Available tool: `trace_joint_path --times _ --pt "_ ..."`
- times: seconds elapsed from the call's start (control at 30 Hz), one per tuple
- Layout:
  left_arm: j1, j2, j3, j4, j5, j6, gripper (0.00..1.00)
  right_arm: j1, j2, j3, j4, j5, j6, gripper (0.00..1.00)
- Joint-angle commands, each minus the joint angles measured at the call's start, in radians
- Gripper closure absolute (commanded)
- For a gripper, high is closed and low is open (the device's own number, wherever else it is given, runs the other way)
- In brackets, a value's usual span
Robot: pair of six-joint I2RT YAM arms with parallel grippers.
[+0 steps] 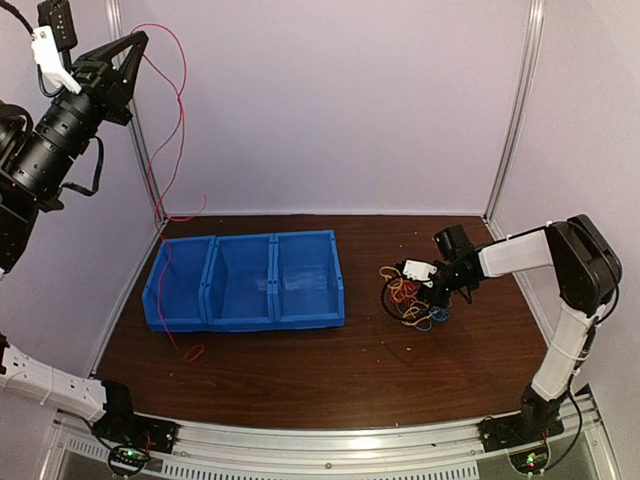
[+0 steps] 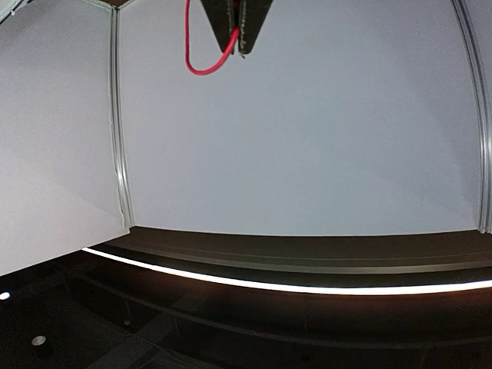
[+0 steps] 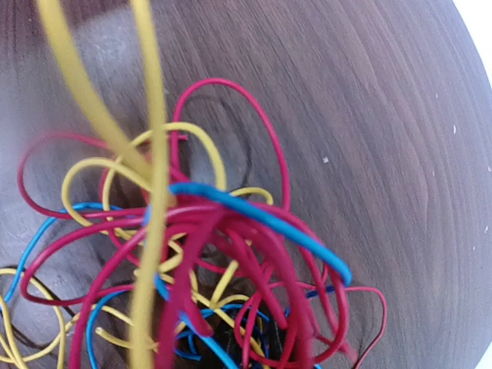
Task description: Untangle the cables
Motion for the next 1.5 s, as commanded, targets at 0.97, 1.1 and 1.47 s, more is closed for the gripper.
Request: trace_joint_path --times 0.97,1.1,1.47 --pt "0.156 0.39 0.527 -0.013 -0.55 0.361 1.0 -0.013 -0.645 -0.06 -0.3 -0.461 0.29 0.21" --pt "0.185 0.39 0.58 0.14 -0.536 0.48 1.0 -0.013 -0.633 -0.121 -0.261 -0.457 0.288 0.21" --pt "0.234 0.391 0.639 0.177 -0.493 0.5 1.0 -0.013 -0.633 -0.152 -0.252 -0.47 0.278 0.21"
